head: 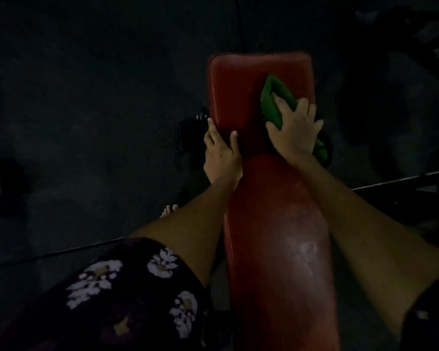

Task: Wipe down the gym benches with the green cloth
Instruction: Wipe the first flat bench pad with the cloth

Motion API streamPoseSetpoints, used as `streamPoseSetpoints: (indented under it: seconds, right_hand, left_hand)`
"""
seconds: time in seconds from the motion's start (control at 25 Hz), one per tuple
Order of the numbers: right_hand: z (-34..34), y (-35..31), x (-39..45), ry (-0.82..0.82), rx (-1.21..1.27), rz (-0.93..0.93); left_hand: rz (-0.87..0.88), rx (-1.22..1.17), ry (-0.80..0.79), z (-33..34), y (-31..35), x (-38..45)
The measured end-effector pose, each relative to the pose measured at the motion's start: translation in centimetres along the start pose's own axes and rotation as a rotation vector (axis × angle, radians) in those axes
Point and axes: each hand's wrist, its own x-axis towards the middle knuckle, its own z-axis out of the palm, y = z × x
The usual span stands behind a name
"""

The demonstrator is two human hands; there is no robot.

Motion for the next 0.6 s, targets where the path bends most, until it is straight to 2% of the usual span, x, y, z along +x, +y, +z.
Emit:
streamPoseSetpoints:
  seconds: [0.12, 0.2, 0.36, 0.44, 0.6]
  right_hand:
    - [1.3, -0.6, -4.1, -0.077, -0.012, 0.042]
    - [0.4, -0.3, -5.4, -0.198, 0.097, 0.059]
    - [-3.9, -0.4, -6.9, -0.493, 0.363, 0.059]
    - [-6.5, -0.8, -9.0, -0.502, 0.395, 0.048]
    - [-11.6, -3.1, -14.0, -0.474, 0.485, -0.004]
  left_hand:
    - [-0.038, 0.22, -0.21, -2.2, 0.3, 1.1]
    - [0.015, 0.411, -0.304, -4.1, 1.0, 0.8]
    - [0.08, 0.343, -0.455, -7.7, 1.4, -3.4]
    - [0.117, 0.354, -0.492, -9.4, 1.8, -6.7]
    - [0.186, 0.372, -0.419, -14.0, 2.5, -11.9]
